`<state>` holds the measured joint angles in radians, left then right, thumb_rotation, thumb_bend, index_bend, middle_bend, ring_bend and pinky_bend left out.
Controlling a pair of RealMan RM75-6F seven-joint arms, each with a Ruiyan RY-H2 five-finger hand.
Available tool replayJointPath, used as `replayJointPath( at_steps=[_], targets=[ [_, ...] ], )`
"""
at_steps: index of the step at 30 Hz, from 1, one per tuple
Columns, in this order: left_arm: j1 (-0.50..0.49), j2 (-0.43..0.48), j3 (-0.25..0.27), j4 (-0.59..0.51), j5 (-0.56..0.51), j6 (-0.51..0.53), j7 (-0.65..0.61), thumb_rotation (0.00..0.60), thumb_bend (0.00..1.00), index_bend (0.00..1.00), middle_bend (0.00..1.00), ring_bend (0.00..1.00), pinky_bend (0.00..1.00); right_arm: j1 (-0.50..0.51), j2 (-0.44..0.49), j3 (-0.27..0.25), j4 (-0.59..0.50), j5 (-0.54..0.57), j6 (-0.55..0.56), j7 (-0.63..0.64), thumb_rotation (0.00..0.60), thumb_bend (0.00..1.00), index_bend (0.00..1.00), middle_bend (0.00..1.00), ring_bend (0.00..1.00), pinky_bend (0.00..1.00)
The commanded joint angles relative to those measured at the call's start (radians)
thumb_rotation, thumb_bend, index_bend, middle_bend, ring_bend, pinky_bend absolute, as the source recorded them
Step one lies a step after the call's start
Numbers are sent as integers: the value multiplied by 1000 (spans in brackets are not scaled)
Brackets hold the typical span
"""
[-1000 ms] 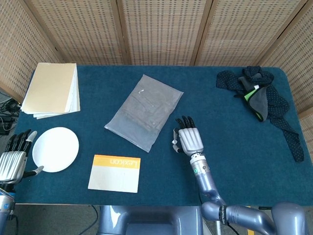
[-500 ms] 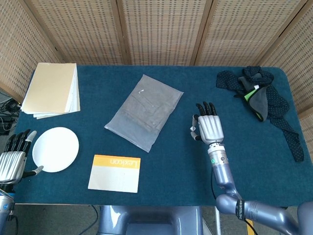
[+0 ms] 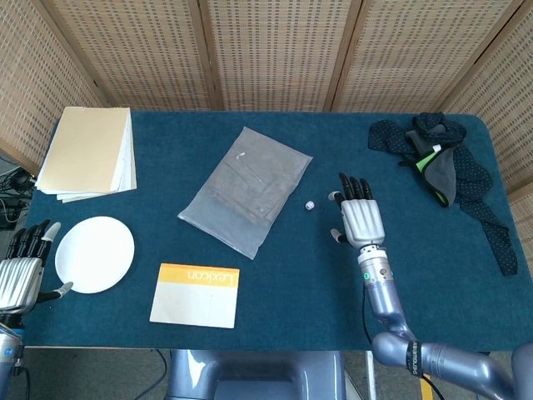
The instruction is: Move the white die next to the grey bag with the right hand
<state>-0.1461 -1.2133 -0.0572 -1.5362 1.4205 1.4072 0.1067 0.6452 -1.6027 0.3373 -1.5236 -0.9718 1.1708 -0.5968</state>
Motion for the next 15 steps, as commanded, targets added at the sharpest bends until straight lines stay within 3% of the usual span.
replayJointPath(
  at_steps=[1,7,15],
  targets=[
    [1,1,0,-1,2,3,-2,600,0,0,0,0,0,-3,4,-6,-3,0,5,3,600,381,316,6,0,0],
    [5,5,0,-4,4,11,-5,600,0,0,0,0,0,-25,25,-34,-18,-22,27,27,600,371,285,0,0,0],
    [10,8,3,-6,11,20,-3,600,0,0,0,0,0,-118,91,-141,-43,-149,91,132,600,339,199,0,0,0]
  ],
)
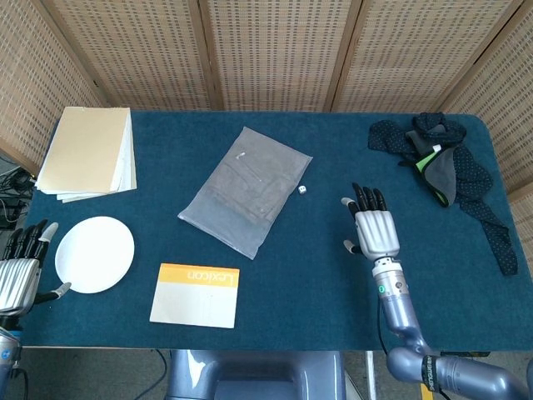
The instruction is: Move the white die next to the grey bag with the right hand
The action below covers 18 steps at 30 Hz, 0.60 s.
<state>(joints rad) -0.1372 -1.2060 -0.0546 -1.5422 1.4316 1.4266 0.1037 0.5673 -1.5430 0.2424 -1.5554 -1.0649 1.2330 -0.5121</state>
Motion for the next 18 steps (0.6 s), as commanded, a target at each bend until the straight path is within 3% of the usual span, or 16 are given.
replayJointPath(
  at_steps=[1,6,12,18],
  targets=[
    [2,1,0,0,0,3,1,600,0,0,0,0,0,-54,42,-65,-12,-76,37,58,600,332,177,0,0,0],
    [11,2,2,1,0,15,6,600,0,0,0,0,0,-122,106,-162,-2,-199,77,148,600,278,16,0,0,0],
    [29,0,12,-7,6,38,19,600,0,0,0,0,0,-219,166,-273,67,-314,147,246,600,201,0,0,0,0],
    [49,-2,26,-14,23,65,31,600,0,0,0,0,0,-273,180,-295,117,-385,218,315,600,195,0,0,0,0]
  ],
)
